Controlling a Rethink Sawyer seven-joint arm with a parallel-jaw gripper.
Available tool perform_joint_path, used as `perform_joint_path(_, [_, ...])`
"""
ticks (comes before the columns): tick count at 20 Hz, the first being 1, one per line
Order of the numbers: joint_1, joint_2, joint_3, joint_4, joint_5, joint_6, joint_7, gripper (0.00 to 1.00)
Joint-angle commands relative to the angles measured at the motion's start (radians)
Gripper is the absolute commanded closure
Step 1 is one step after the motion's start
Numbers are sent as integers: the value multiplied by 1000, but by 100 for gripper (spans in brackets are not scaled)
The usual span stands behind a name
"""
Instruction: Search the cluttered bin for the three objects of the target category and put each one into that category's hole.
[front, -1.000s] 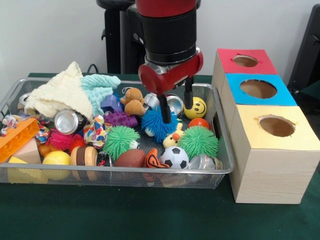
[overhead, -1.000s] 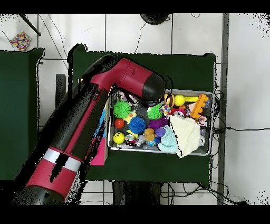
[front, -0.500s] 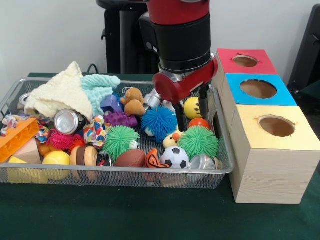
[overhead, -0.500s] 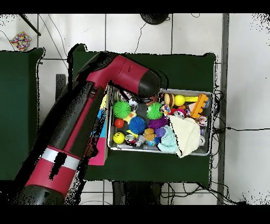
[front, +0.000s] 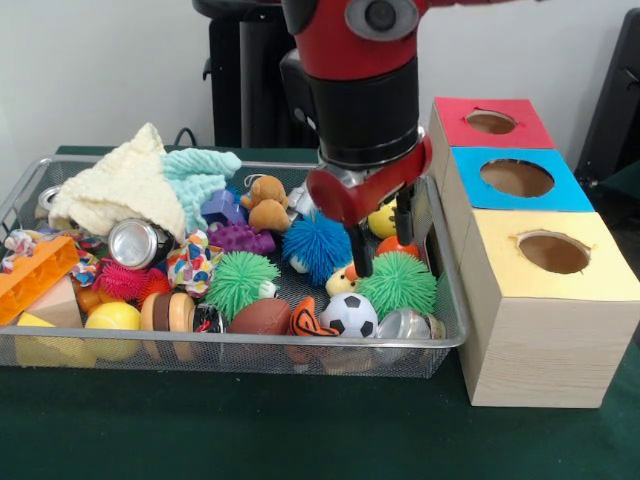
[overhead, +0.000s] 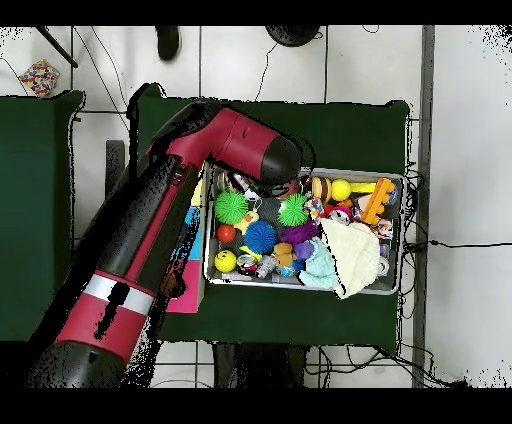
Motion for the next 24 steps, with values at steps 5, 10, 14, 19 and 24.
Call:
perform_joint_path(5, [-29,88,123,-62,58,-56,222,0])
perform_joint_path(10, [-28,99,134,-68,73,-66,242,0])
perform_joint_path(14, [-28,96,147,-66,87,-83,259,0])
perform_joint_path(19, [-24,95,159,-61,108,-76,256,0])
perform_joint_path(24, [-22,115,150,-74,111,-73,267,0])
